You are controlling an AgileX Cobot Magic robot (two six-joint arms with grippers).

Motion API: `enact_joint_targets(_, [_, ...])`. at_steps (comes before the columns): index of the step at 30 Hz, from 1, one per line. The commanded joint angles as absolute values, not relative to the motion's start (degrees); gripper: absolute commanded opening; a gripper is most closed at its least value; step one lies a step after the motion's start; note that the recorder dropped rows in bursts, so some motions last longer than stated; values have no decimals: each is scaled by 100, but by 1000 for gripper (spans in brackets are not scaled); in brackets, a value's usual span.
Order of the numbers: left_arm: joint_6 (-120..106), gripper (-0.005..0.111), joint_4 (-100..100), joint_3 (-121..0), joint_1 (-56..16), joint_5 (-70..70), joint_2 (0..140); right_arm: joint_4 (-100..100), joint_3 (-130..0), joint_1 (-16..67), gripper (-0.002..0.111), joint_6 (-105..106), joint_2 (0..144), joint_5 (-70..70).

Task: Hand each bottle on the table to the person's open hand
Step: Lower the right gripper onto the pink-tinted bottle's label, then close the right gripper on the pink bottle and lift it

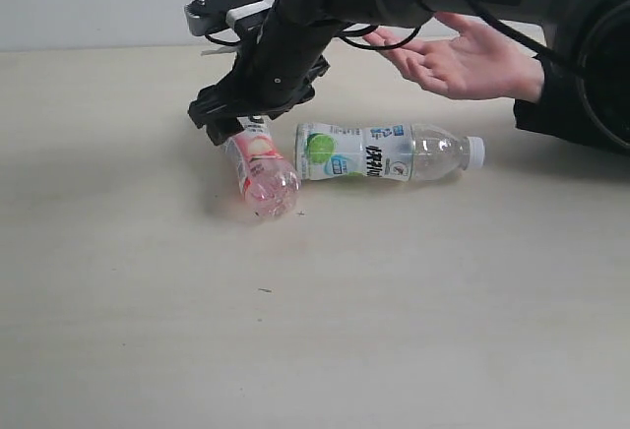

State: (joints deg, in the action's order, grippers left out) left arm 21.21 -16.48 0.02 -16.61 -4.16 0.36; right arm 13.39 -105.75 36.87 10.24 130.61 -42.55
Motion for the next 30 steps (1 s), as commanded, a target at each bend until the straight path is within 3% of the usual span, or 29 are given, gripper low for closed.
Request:
enact_joint_targets(1, [2125,0,-1657,0,-1663,-379,0,1204,-10615,3814,76,992,13105,-3966])
enact_joint_targets(8, [2125,0,-1657,0,-1663,-379,0,367,-10615,3923,76,168,13139,-3796])
enact_joint_targets(30, [2125,0,-1657,0,-1663,-379,0,449,-10615,3934,76,193,13594,-3774])
